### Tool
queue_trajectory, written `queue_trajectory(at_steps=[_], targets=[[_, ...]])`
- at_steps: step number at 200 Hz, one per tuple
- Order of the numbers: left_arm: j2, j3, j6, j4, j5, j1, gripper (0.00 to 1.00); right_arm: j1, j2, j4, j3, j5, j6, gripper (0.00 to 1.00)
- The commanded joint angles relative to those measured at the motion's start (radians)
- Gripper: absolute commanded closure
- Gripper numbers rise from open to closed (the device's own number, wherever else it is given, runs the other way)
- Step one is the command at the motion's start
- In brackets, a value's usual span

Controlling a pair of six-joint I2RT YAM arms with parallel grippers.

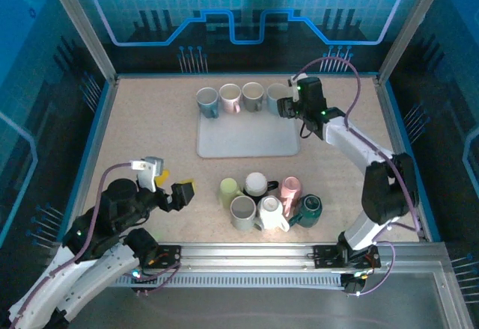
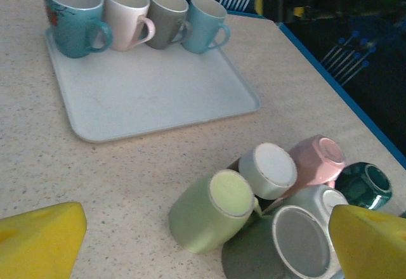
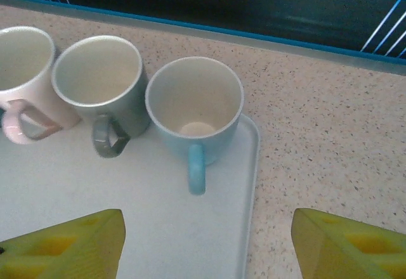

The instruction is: Turn the mug right side up

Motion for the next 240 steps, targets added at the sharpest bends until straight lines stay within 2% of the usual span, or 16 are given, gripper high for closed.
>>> queue_trajectory(at_steps=[1,27,57,82,101,117,156,195,240], targets=[[0.009,0.027,-0.04,-0.033,-0.074,-0.002,0.01,0.115,-0.093,0.011,-0.076,0.091,0.047,0.32],[0.088,0.067,-0.045,-0.072,-0.032,-0.003,0.01,0.225,-0.201,-0.055,-0.15,0.082,0.137,0.38],[0.21,0.126,-0.057,-0.134,-0.034,-0.004,0.01,0.364,-0.297,-0.146,-0.212,0.115,0.163,0.36],[0.272,0.167,-0.037,-0.161,-0.042,-0.003,0.01,0.423,-0.373,-0.226,-0.25,0.097,0.172,0.33],[0.337,0.22,-0.029,-0.196,-0.044,-0.003,0.01,0.43,-0.448,-0.251,-0.29,0.071,0.182,0.32],[0.39,0.246,-0.029,-0.198,0.038,-0.003,0.01,0.428,-0.499,-0.266,-0.313,0.074,0.213,0.31],[0.442,0.266,-0.13,-0.2,0.032,-0.003,0.01,0.43,-0.581,-0.287,-0.336,0.058,0.228,0.31],[0.495,0.287,-0.206,-0.195,0.088,-0.005,0.01,0.43,-0.651,-0.272,-0.392,0.034,0.217,0.31],[0.605,0.257,-0.385,-0.156,0.097,-0.02,0.01,0.429,-0.693,-0.266,-0.429,0.034,0.226,0.32]])
